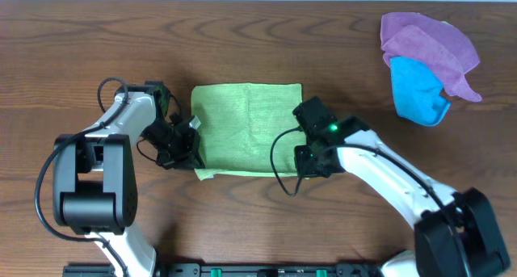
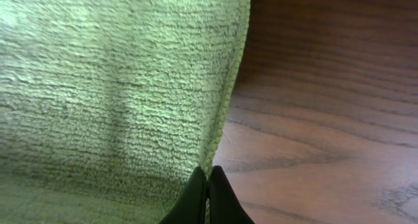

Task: Fold the cloth
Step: 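Fold the cloth's bottom edge up toward the top with both grippers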

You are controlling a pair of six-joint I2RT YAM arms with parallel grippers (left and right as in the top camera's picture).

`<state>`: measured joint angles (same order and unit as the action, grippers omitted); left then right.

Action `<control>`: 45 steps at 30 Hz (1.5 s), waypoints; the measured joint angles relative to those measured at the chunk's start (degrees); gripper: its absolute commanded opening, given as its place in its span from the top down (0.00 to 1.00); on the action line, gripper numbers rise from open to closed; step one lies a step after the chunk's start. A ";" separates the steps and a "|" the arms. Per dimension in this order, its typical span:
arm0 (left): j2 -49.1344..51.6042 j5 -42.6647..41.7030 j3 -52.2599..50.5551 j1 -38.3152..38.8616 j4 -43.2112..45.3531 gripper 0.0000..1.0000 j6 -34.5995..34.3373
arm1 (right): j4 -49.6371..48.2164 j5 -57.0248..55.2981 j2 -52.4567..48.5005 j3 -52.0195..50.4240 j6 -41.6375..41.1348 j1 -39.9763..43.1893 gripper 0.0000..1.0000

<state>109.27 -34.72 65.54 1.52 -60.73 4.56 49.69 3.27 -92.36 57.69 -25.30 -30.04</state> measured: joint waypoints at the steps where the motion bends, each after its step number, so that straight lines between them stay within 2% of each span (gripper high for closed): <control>1: 0.00 -0.13 0.00 0.00 -0.31 0.94 0.00 | -0.13 -0.02 0.52 -0.04 -0.02 0.00 0.98; 6: 0.00 -1.09 0.00 0.04 -0.57 0.94 0.02 | -1.46 -0.48 1.38 -0.13 -0.22 0.02 0.99; 13: -0.37 -1.07 -0.04 0.02 1.70 0.94 -1.03 | -8.11 -2.03 1.38 -0.35 -0.42 0.02 0.99; 27: -5.03 -0.98 -0.09 -0.02 18.49 0.94 -14.36 | -26.77 -10.14 1.14 -0.55 1.70 0.02 0.99; 35: -5.03 -0.42 -0.15 -0.02 30.95 0.94 -22.25 | -34.62 -13.44 -3.67 -0.55 4.00 1.09 0.99; 45: -5.03 1.90 -0.15 -0.02 40.46 0.94 -27.69 | -43.82 -14.45 -4.50 -0.55 6.49 4.26 0.99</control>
<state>104.25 -32.82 65.39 1.50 -20.27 -23.14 5.87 -11.18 -96.86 57.14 -18.81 -25.78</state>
